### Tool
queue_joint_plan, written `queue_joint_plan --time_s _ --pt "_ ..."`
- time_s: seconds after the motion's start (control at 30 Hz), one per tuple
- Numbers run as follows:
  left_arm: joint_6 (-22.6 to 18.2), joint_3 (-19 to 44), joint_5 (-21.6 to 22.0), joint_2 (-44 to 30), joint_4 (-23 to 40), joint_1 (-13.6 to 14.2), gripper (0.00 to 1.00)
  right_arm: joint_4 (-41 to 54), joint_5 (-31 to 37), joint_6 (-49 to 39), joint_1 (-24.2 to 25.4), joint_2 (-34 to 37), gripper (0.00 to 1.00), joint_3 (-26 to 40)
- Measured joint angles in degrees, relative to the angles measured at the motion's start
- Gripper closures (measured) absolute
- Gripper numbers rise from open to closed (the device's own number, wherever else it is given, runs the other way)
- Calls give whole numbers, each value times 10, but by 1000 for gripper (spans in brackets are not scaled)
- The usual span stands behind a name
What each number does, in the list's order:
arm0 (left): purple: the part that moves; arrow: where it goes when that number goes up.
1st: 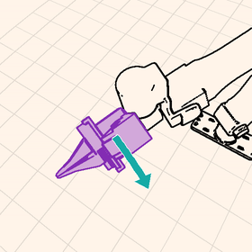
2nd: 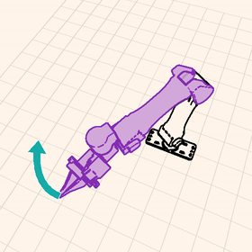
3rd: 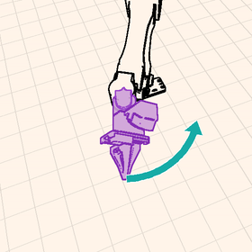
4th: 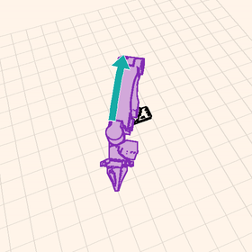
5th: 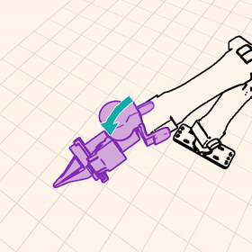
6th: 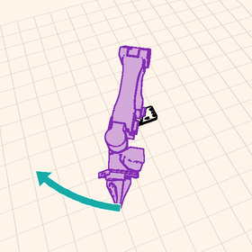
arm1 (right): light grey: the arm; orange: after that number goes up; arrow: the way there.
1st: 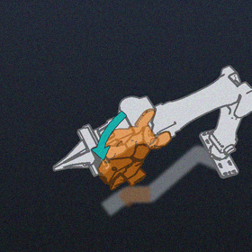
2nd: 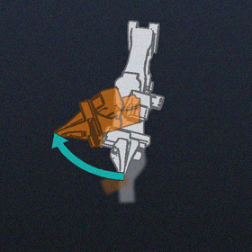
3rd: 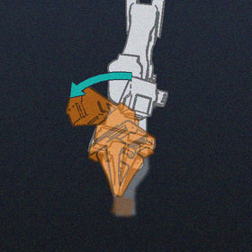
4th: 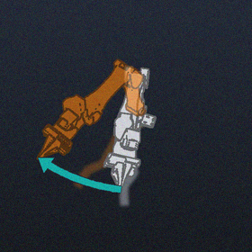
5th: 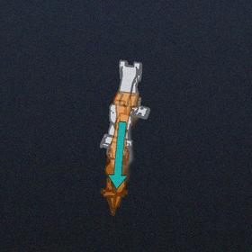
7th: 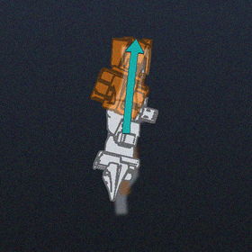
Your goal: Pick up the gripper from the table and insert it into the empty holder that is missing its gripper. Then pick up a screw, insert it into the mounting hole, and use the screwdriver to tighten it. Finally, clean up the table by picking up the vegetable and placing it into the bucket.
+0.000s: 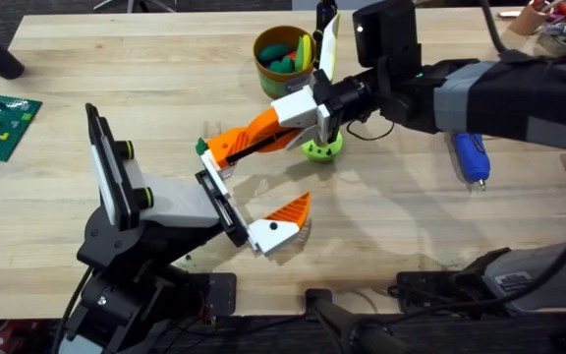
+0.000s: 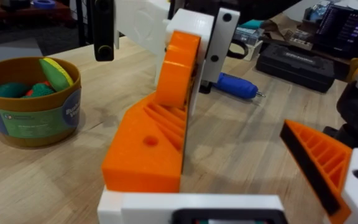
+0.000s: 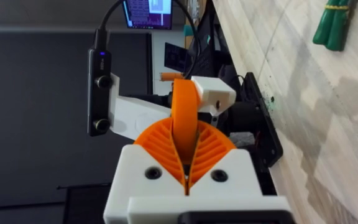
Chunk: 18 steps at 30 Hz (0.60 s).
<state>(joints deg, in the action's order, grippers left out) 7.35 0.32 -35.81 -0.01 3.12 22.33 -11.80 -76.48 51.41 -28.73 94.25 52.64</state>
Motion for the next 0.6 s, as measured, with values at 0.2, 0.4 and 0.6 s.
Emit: queue_joint_plan --time_s 0.2,0.4,0.6 --pt "4 0 0 0 0 0 11 -1 -4 5 4 3 980 0" --pt "4 0 9 0 -1 0 11 -17 -14 7 42 3 982 0" --pt "4 0 11 0 -1 0 11 -9 -60 -2 74 3 982 0"
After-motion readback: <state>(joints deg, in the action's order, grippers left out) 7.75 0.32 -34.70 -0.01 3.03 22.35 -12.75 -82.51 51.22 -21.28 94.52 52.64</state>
